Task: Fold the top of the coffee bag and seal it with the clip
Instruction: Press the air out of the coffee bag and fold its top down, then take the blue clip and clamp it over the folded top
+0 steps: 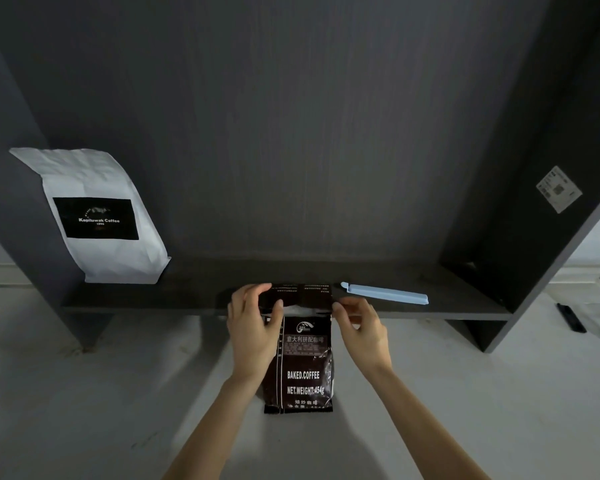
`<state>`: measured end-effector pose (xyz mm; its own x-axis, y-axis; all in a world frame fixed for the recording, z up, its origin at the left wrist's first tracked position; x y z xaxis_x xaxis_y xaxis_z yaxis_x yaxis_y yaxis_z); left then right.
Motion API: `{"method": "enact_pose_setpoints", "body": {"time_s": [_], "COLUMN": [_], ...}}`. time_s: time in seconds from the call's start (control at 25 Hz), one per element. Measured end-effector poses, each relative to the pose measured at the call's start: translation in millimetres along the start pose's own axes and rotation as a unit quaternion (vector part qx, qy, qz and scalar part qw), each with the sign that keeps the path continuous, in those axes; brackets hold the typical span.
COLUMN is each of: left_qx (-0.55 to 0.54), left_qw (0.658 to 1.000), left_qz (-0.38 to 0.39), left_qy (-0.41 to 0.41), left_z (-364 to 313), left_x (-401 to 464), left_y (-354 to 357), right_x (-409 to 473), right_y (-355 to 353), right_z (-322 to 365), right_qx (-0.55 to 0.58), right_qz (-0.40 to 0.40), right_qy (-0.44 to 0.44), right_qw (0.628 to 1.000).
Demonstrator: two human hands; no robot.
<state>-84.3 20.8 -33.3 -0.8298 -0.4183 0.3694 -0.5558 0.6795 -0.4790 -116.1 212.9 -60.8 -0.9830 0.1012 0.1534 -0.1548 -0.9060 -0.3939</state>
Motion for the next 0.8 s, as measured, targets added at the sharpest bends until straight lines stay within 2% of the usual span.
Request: {"method": "enact_pose_setpoints", "body": {"time_s": [0.2,0.28,0.4,0.48,0.64,0.72,0.8], "left_qx": [0.042,0.059,0.142,0.208,0.357,0.379,0.366], "left_qw": [0.994,0.984,0.948,0.918,0.84,0.83,0.843], "left_qz": [0.024,0.078,0.182,0.249,0.349,0.358,0.345], "left_qy": [0.093,0.152,0.217,0.228,0.214,0.199,0.189], "left_z": [-43,-70,-98,-101,-85,-78,-75], "left_x": [17,24,26,23,15,12,12], "left_y": [15,34,77,107,152,159,160], "right_x": [18,25,36,43,54,57,57], "right_y": [-38,-58,-81,-89,-92,-92,-93], "right_z": [-2,-7,-17,-22,-33,-37,-39], "right_qx": [-0.067,-0.104,-0.201,-0.265,-0.311,-0.318,-0.317], "right_qz": [-0.031,-0.046,-0.047,-0.027,0.015,0.031,0.03], "right_qy": [-0.026,-0.035,-0.053,-0.055,-0.046,-0.041,-0.046], "right_qw": [0.997,0.993,0.977,0.962,0.949,0.947,0.947]}}
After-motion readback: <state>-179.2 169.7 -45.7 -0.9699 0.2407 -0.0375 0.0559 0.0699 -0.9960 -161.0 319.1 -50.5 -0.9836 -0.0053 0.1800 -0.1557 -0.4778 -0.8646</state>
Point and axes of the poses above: each hand's wrist, its own x-axis towards the middle knuckle, its own y-axis out of the palm, z = x × y, the point moved 7 cm from there along x, towards the middle knuckle, and after that the axes turned 2 degrees about -y, right-handed, at the moved point
